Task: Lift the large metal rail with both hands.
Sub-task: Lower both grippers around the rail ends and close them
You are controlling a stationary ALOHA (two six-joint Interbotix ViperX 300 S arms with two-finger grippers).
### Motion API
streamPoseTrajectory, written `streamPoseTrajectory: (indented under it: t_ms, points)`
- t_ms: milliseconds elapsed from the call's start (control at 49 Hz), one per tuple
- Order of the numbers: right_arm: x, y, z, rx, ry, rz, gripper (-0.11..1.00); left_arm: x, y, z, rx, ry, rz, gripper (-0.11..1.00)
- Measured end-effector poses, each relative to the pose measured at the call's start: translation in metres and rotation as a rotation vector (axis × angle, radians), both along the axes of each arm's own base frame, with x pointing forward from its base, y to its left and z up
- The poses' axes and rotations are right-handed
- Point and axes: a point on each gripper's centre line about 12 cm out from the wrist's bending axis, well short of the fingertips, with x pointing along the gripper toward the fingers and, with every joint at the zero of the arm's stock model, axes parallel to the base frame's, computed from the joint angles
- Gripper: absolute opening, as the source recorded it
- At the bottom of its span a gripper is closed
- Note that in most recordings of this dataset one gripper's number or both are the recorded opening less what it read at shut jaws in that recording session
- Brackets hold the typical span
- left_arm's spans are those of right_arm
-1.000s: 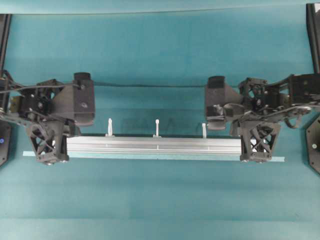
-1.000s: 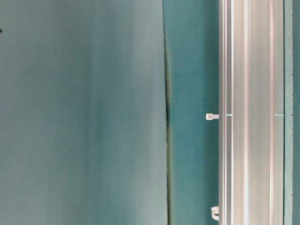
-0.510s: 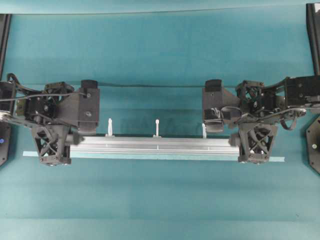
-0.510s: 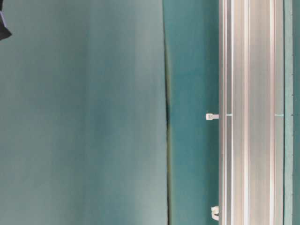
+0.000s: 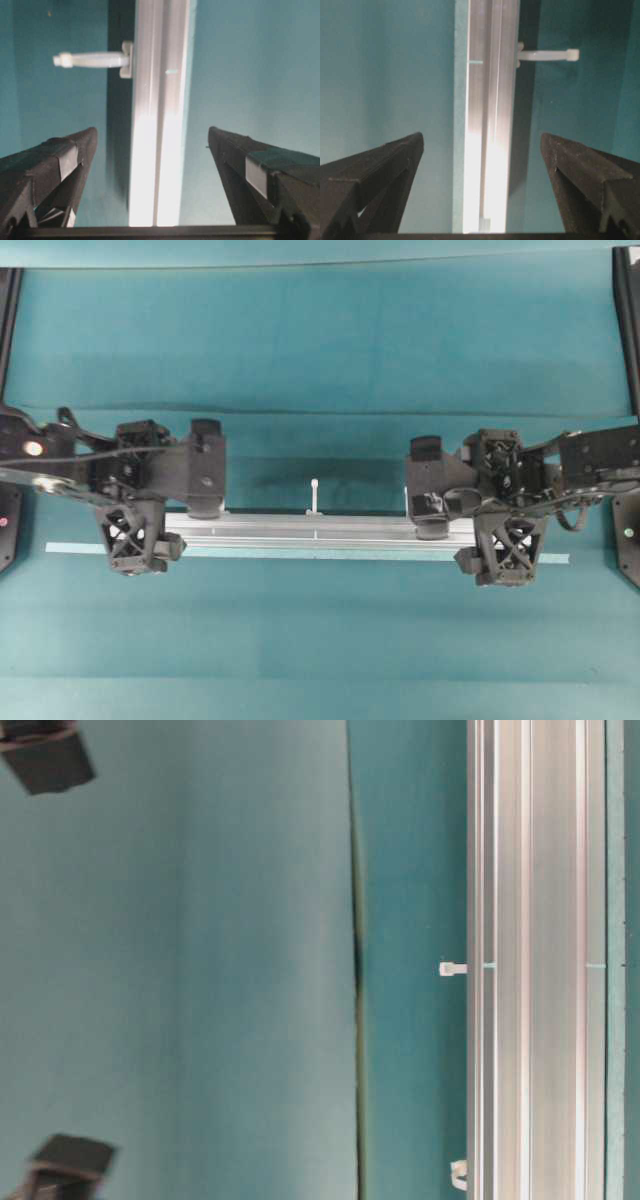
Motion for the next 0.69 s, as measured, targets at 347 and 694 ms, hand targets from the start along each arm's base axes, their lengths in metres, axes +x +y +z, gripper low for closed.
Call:
streamPoseTrajectory:
  t_ms: [347, 694]
  points:
    - [0.008, 0.000, -0.029, -0.002, 0.006, -0.003, 0.96, 0.013, 0.003, -0.029, -0.002, -0.008, 0.008, 0.98]
    - [0.015, -0.001, -0.060, -0.006, 0.014, -0.007, 0.96, 0.015, 0.003, -0.055, -0.002, -0.014, 0.004, 0.98]
